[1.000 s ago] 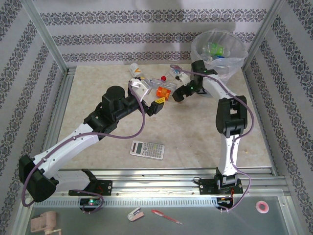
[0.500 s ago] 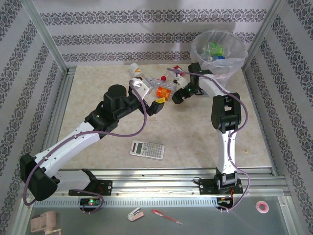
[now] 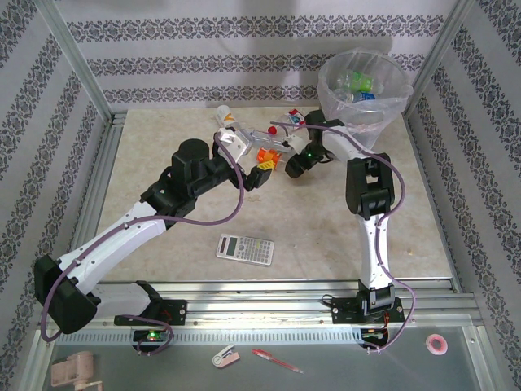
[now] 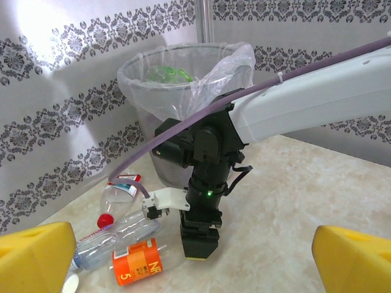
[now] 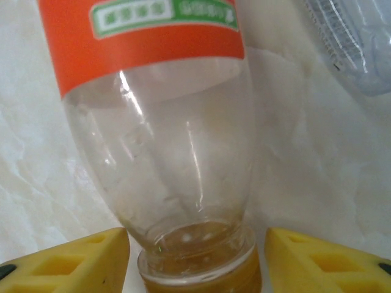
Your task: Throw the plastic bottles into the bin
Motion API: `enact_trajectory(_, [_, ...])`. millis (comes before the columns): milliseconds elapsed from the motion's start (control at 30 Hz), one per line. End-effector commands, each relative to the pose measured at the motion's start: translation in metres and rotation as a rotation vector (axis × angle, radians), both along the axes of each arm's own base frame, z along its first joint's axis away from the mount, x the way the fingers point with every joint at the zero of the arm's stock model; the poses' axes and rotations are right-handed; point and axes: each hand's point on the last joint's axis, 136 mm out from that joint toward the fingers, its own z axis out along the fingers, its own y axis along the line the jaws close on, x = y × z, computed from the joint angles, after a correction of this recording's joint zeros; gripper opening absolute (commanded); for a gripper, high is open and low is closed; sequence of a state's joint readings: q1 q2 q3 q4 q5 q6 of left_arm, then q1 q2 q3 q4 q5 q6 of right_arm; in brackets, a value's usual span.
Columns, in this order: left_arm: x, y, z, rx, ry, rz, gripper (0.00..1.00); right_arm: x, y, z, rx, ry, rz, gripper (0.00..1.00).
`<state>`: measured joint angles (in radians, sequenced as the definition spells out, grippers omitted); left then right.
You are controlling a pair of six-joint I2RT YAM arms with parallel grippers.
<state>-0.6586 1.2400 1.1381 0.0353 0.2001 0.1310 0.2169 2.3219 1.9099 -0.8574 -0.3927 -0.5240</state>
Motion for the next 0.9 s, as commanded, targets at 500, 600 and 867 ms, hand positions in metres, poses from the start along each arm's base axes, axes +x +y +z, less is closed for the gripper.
enact_trajectory(500, [-0.001,0.009,0.015,-0.016,-0.037,0.007,1.0,-0.016,0.027,0.028,0.06,-0.037,0.077,0.1])
enact_trajectory(600, [-0.001,0.009,0.015,-0.019,-0.041,0.006,1.0,-0.025,0.034,0.041,0.086,-0.058,0.108,0.07])
enact_trajectory(867, [-0.003,0.011,0.017,-0.034,-0.052,0.008,1.0,-0.057,0.048,0.097,0.21,-0.167,0.149,0.05])
